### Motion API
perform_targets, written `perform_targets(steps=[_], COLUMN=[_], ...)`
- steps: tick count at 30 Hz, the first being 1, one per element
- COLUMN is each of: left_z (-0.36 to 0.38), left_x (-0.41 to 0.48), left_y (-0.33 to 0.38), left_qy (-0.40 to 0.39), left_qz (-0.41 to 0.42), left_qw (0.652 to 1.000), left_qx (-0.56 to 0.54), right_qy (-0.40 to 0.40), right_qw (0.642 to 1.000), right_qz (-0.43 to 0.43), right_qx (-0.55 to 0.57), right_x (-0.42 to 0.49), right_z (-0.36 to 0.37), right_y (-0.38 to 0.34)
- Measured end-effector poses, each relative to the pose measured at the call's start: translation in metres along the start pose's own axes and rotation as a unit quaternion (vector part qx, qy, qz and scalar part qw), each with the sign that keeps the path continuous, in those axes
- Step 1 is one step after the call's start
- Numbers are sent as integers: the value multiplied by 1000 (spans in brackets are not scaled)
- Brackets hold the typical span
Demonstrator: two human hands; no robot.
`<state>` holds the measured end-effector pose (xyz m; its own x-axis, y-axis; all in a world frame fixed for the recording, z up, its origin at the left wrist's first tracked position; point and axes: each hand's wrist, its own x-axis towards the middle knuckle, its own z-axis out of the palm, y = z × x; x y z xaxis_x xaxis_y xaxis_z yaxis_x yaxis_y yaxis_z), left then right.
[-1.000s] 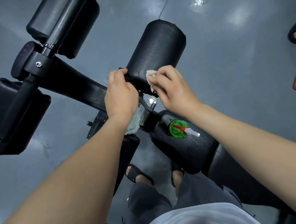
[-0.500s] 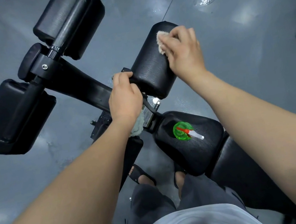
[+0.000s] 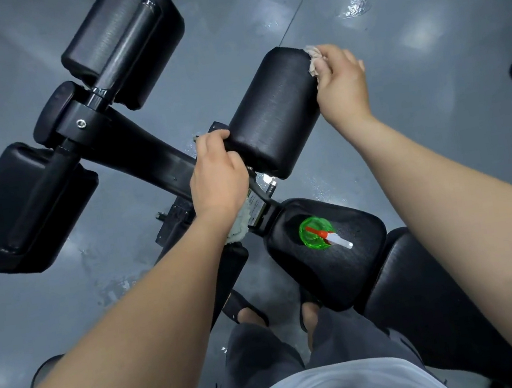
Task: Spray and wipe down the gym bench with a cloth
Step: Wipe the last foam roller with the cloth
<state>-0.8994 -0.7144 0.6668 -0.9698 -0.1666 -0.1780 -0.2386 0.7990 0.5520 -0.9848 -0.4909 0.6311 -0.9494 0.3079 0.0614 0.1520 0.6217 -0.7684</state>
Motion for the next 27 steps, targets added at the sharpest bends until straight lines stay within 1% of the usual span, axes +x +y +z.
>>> perform_targets(steps=[3,5,8,11,14,18,23,27], left_z=[0,0,0,0,1,2,2,1], left_x=[0,0,-1,0,2,1,2,2], left_y=[1,1,1,1,0,0,0,0], left_qy=[-4,-5,-6,-2,-4,-7,-8,-1], left_qz=[6,14,19,23,16,13,12,13], left_qw=[1000,1000,1000,1000,1000,1000,1000,1000], left_qx=[5,11,13,18,17,16,16,13], right_qy=[6,17,24,-5,-26,-29,-36,-72], right_qw=[997,996,998,998,996,992,978,954], right_qz=[50,43,-8,-61,-86,-126,-208,-291], right_qx=[55,73,59,33,13,14,-1,-9], right_x=[-11,-16,-17,-9,-8,-25,-62,-90], right_z=[-3,-1,6,10,10,12,25,27], right_y=[7,1,-13,-17,-10,-6,-11,-19])
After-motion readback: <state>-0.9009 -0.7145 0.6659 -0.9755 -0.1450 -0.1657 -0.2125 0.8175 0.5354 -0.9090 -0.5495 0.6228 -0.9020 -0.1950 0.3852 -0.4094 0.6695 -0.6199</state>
